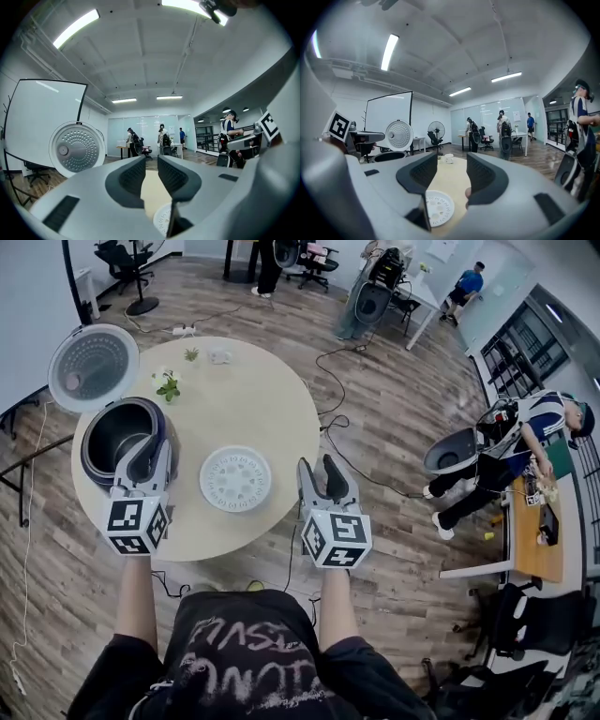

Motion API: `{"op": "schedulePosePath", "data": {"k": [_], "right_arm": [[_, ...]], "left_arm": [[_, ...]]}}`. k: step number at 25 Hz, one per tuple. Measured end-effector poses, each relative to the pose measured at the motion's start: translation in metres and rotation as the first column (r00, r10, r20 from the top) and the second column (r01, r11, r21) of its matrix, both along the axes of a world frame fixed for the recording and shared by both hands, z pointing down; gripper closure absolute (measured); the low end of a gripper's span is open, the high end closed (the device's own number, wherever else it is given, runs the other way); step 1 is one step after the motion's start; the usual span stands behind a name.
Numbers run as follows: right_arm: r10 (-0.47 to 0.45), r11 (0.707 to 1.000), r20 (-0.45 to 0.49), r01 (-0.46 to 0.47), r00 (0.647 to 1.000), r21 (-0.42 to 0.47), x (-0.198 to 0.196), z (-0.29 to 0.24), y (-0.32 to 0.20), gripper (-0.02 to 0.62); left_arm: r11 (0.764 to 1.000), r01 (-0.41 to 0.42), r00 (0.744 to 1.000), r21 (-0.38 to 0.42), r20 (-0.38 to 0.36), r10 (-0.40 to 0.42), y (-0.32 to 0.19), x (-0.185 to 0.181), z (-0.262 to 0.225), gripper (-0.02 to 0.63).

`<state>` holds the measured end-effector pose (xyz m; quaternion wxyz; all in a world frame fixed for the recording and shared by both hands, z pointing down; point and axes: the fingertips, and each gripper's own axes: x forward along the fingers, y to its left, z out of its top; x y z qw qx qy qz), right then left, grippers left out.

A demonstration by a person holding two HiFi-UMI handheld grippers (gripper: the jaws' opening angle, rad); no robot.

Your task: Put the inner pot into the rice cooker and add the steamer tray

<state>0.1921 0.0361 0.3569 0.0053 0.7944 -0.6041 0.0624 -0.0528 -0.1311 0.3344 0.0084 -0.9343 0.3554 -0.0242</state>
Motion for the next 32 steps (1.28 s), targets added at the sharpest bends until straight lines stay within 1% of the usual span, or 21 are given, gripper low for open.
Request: {"op": "schedulePosePath", "data": {"k": [3, 6, 7, 9, 12, 16, 21, 26, 32], "right_arm": [[-0.038, 0.999, 0.003, 0.038, 0.999, 0.008, -0.002, 0.001, -0.002, 0.347], [-0.056, 0.998, -0.002, 0.056, 0.998, 0.010, -0.002, 0.004, -0.006, 0.290], [-0.063, 0.998, -0.003, 0.063, 0.998, 0.012, -0.002, 0.004, -0.008, 0.272], [-0.076, 0.997, -0.001, 0.076, 0.997, 0.019, -0.002, 0.003, -0.009, 0.255], [-0.092, 0.996, 0.012, 0.092, 0.996, 0.023, -0.003, 0.003, -0.011, 0.235], [-0.102, 0.995, 0.018, 0.101, 0.995, 0.020, -0.001, 0.003, -0.015, 0.232], [-0.116, 0.993, 0.039, 0.117, 0.992, -0.004, 0.003, 0.009, -0.024, 0.232], [-0.131, 0.990, 0.059, 0.134, 0.990, -0.045, 0.005, 0.024, -0.033, 0.232], [-0.146, 0.980, 0.115, 0.159, 0.983, -0.118, 0.009, 0.055, -0.047, 0.232]], "left_arm": [[1.000, 0.014, 1.000, 0.007, -0.005, -0.014, 0.004, -0.002, 0.002, 0.462], [1.000, 0.020, 1.000, 0.000, -0.020, -0.020, 0.002, -0.005, 0.003, 0.403], [1.000, 0.024, 0.999, -0.003, -0.031, -0.025, 0.000, -0.005, 0.003, 0.373], [0.999, 0.039, 0.998, -0.003, -0.048, -0.039, -0.001, -0.007, 0.001, 0.344], [0.999, 0.037, 0.998, -0.001, -0.041, -0.037, 0.000, -0.006, 0.001, 0.304], [1.000, 0.028, 0.999, 0.002, -0.025, -0.028, 0.002, 0.000, 0.001, 0.299], [0.999, 0.027, 1.000, -0.020, -0.002, -0.027, -0.001, 0.006, 0.011, 0.299], [0.997, 0.032, 0.999, -0.065, 0.034, -0.030, -0.005, 0.012, 0.031, 0.298], [0.991, 0.030, 0.997, -0.130, 0.077, -0.020, -0.011, 0.023, 0.058, 0.299]]}}
